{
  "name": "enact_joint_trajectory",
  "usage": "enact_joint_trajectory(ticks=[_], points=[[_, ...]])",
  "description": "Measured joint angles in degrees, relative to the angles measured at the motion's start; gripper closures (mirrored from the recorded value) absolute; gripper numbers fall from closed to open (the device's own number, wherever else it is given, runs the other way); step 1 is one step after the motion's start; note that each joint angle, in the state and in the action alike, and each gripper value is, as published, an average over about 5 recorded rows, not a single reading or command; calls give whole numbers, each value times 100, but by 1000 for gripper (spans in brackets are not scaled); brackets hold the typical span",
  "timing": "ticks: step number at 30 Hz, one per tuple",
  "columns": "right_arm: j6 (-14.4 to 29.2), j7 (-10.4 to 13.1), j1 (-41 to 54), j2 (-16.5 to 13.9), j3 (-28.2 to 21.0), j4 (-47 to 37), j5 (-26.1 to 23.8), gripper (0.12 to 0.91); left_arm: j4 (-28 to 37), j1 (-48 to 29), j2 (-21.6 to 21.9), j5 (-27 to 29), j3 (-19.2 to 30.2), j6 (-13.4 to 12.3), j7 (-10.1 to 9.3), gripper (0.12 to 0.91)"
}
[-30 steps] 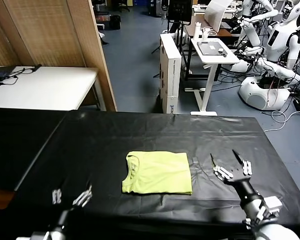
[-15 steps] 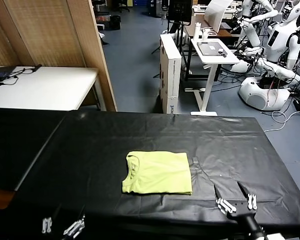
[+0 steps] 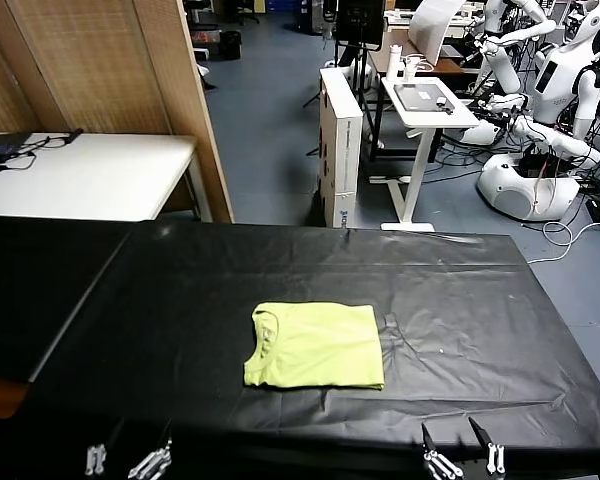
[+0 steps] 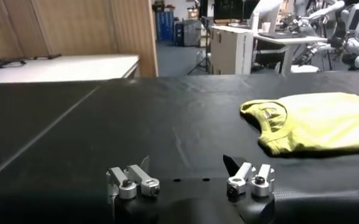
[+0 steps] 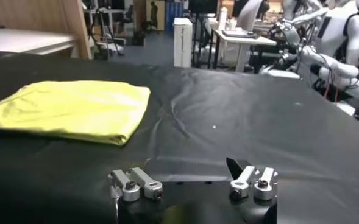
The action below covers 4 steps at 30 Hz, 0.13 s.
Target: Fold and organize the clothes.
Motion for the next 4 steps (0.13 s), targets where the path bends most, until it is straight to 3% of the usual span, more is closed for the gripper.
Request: enact_joint_trajectory(ticks=[4], points=[[13, 35, -45, 10, -32, 8, 3, 118, -17, 19, 21, -24, 7, 44, 14, 123]])
